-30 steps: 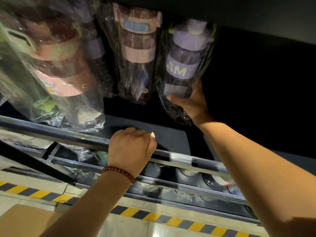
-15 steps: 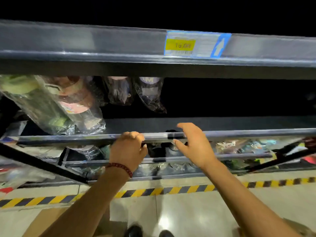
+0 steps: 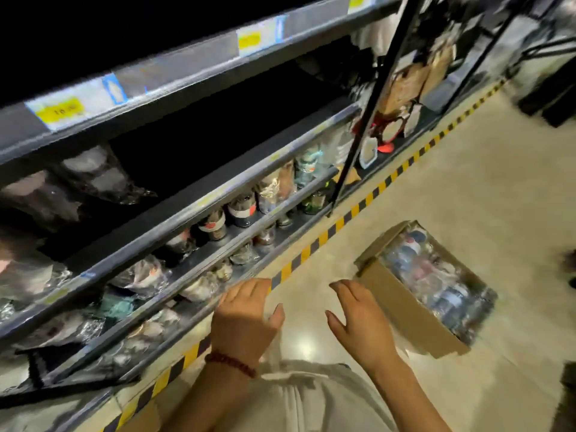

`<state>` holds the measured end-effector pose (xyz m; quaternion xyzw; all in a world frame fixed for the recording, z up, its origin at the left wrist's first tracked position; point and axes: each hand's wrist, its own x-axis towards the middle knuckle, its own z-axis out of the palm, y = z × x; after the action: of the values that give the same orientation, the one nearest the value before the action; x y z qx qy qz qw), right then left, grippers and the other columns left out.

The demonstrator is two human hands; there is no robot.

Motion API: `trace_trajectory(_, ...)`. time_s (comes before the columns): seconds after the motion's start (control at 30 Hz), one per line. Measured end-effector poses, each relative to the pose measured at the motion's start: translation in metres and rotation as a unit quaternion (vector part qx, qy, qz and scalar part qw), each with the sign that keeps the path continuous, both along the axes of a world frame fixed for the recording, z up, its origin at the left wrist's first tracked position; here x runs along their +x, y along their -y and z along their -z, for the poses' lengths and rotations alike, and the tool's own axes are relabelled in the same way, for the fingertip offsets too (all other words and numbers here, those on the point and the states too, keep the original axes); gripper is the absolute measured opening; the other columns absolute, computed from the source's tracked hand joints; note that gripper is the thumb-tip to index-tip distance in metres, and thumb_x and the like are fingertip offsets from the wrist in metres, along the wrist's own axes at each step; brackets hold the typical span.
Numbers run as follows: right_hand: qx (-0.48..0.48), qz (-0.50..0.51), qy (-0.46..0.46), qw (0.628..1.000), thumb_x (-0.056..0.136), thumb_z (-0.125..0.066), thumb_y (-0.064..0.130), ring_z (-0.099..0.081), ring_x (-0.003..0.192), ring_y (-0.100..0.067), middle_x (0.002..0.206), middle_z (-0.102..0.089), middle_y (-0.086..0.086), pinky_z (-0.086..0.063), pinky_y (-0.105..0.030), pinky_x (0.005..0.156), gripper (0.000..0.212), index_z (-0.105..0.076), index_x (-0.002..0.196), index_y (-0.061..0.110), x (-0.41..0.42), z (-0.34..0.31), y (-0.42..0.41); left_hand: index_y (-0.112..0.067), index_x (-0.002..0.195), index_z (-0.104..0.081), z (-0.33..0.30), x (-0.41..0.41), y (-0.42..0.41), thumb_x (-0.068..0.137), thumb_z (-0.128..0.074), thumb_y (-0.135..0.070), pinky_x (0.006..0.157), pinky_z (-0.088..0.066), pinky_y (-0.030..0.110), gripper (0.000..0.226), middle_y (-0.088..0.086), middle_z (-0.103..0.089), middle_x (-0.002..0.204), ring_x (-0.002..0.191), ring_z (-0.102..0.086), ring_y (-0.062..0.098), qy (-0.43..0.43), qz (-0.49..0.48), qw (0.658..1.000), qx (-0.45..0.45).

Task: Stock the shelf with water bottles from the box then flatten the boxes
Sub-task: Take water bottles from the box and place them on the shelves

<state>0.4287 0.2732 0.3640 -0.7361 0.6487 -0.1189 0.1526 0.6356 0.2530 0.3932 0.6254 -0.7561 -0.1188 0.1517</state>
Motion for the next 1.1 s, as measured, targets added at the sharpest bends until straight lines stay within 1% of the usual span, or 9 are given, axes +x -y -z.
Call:
trace_trajectory(0.1,-0.006,0.072,0.013,0.997,0.076,-0.073,0.022,-0.063,0.096,-0.031,0.113,-0.063,-0.009,-0.054,-0.036,0.075,0.045,-0.06,0.117,0.009,-0.044,-0.007,-0.021,-0.019,0.097,-0.071,-0.004,-0.041,0.013,0.071,-0.047,-0.045,0.069,-0.054,0.029,0.043,-0.004,-0.07,0.09,0.079,-0.067,0.018,0.028,0.08,0.996,0.02)
trace_trajectory(0.27,-0.013,0.16,-0.018,0.987,0.073,-0.074,0.025,-0.064,0.086,-0.03,0.102,-0.065,-0.01,-0.055,-0.035,0.066,0.042,-0.063,0.11,0.009,-0.124,-0.017,-0.028,-0.023,0.097,-0.07,-0.007,-0.134,0.039,0.072,-0.042,-0.051,0.067,-0.054,0.027,0.047,-0.007,-0.07,0.091,0.08,-0.068,0.016,0.061,0.173,0.982,0.047)
trace_trajectory(0.37,-0.006,0.203,-0.022,0.979,0.075,-0.063,0.025,-0.06,0.091,-0.033,0.105,-0.062,-0.011,-0.054,-0.04,0.072,0.039,-0.062,0.11,0.008,-0.171,-0.019,-0.028,-0.02,0.098,-0.07,-0.005,-0.193,0.052,0.073,-0.044,-0.051,0.068,-0.055,0.032,0.047,-0.004,-0.07,0.092,0.081,-0.068,0.018,0.059,0.215,0.973,0.053)
trace_trajectory(0.47,-0.006,0.247,-0.028,0.969,0.068,-0.073,0.019,-0.061,0.09,-0.033,0.105,-0.061,-0.011,-0.053,-0.038,0.069,0.043,-0.062,0.108,0.008,-0.21,-0.019,-0.032,-0.019,0.098,-0.071,-0.003,-0.244,0.063,0.071,-0.052,-0.048,0.069,-0.056,0.034,0.044,-0.003,-0.071,0.093,0.082,-0.069,0.02,0.064,0.242,0.966,0.059)
trace_trajectory(0.63,0.018,0.316,0.012,0.948,0.069,-0.069,0.021,-0.061,0.093,-0.03,0.106,-0.063,-0.008,-0.053,-0.034,0.074,0.042,-0.062,0.109,0.009,-0.247,-0.002,-0.035,-0.015,0.101,-0.071,0.007,-0.301,0.084,0.072,-0.042,-0.049,0.077,-0.054,0.039,0.053,0.001,-0.071,0.098,0.089,-0.067,0.025,0.051,0.287,0.951,0.106)
trace_trajectory(0.8,0.071,0.374,0.039,0.924,0.066,-0.067,0.025,-0.065,0.079,-0.027,0.095,-0.066,-0.005,-0.056,-0.032,0.061,0.04,-0.064,0.103,0.01,-0.27,0.018,-0.009,-0.017,0.09,-0.07,0.028,-0.351,0.128,0.07,-0.054,-0.043,0.065,-0.054,0.034,0.037,-0.002,-0.069,0.079,0.074,-0.067,0.022,0.046,0.33,0.934,0.132)
trace_trajectory(1.0,0.13,0.452,0.066,0.88,0.07,-0.065,0.024,-0.064,0.083,-0.03,0.098,-0.066,-0.008,-0.056,-0.037,0.065,0.038,-0.064,0.106,0.009,-0.313,0.051,0.061,-0.023,0.083,-0.066,0.068,-0.415,0.216,0.068,-0.074,-0.036,0.061,-0.047,0.029,0.021,-0.005,-0.066,0.078,0.073,-0.063,0.02,0.049,0.362,0.91,0.197)
trace_trajectory(1.03,0.133,0.466,0.079,0.871,0.073,-0.066,0.022,-0.063,0.089,-0.031,0.102,-0.065,-0.009,-0.055,-0.038,0.07,0.039,-0.064,0.109,0.009,-0.322,0.058,0.075,-0.022,0.085,-0.066,0.078,-0.427,0.232,0.07,-0.07,-0.04,0.063,-0.045,0.028,0.023,-0.004,-0.067,0.081,0.076,-0.063,0.021,0.057,0.364,0.906,0.208)
trace_trajectory(1.1,0.138,0.49,0.103,0.855,0.078,-0.062,0.023,-0.059,0.101,-0.031,0.113,-0.062,-0.009,-0.05,-0.037,0.082,0.044,-0.06,0.119,0.009,-0.34,0.074,0.101,-0.019,0.096,-0.066,0.098,-0.452,0.261,0.072,-0.047,-0.054,0.071,-0.046,0.029,0.046,-0.001,-0.066,0.094,0.089,-0.062,0.022,0.079,0.362,0.901,0.224)
